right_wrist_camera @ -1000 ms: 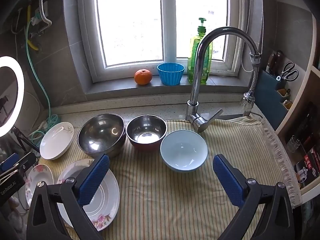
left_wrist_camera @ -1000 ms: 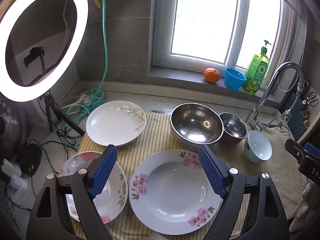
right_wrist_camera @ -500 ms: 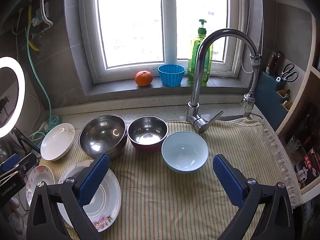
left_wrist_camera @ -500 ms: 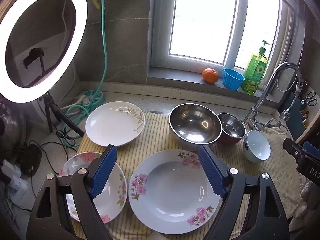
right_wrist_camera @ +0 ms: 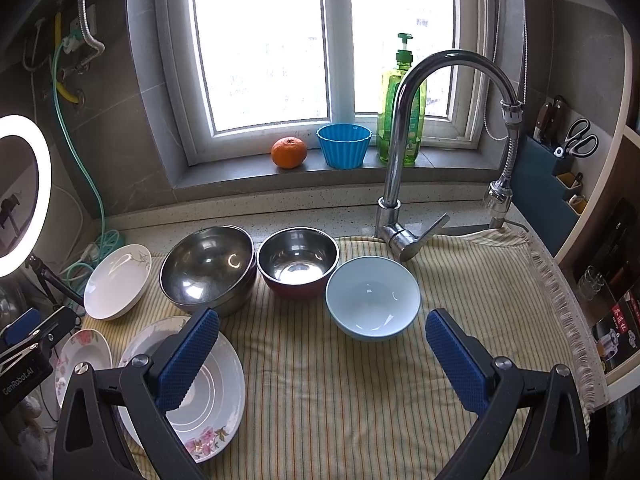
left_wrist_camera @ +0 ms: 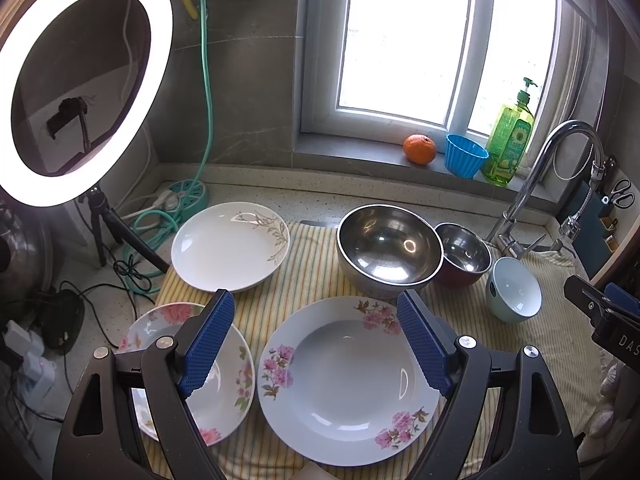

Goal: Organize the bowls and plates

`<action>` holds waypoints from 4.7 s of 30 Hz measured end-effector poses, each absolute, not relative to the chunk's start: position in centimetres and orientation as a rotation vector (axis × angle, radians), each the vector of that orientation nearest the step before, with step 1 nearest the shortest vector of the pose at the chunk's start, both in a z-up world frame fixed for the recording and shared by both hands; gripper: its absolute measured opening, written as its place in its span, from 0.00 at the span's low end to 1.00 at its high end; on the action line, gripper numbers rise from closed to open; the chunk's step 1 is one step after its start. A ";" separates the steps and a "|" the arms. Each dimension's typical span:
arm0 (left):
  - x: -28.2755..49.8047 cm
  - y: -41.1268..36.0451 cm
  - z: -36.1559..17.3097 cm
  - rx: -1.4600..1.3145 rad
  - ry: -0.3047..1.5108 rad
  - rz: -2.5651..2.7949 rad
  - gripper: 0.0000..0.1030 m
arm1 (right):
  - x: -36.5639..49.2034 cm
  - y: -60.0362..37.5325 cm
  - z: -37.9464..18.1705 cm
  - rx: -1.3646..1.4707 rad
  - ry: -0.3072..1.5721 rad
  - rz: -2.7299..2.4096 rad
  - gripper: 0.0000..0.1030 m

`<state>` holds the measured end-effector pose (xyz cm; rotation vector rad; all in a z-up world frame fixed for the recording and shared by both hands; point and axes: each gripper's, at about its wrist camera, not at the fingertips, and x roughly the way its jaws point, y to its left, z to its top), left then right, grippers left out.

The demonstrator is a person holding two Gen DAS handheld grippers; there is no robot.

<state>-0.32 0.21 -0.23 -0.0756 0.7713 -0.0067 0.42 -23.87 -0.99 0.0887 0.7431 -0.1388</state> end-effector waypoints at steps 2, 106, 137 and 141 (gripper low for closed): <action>-0.4 0.2 -0.2 -0.075 0.771 -0.005 0.82 | 0.4 -23.9 -1.0 0.089 0.739 -0.141 0.99; 2.2 5.1 -8.3 -0.234 1.101 -0.139 0.31 | 3.6 -23.0 -9.4 0.212 0.964 0.109 0.55; 11.2 5.8 -11.8 -0.126 1.323 -0.321 0.20 | 4.9 -21.9 -16.8 0.483 1.235 0.217 0.22; 11.2 5.3 -12.1 -0.098 1.335 -0.337 0.20 | 5.1 -21.7 -17.2 0.504 1.247 0.220 0.22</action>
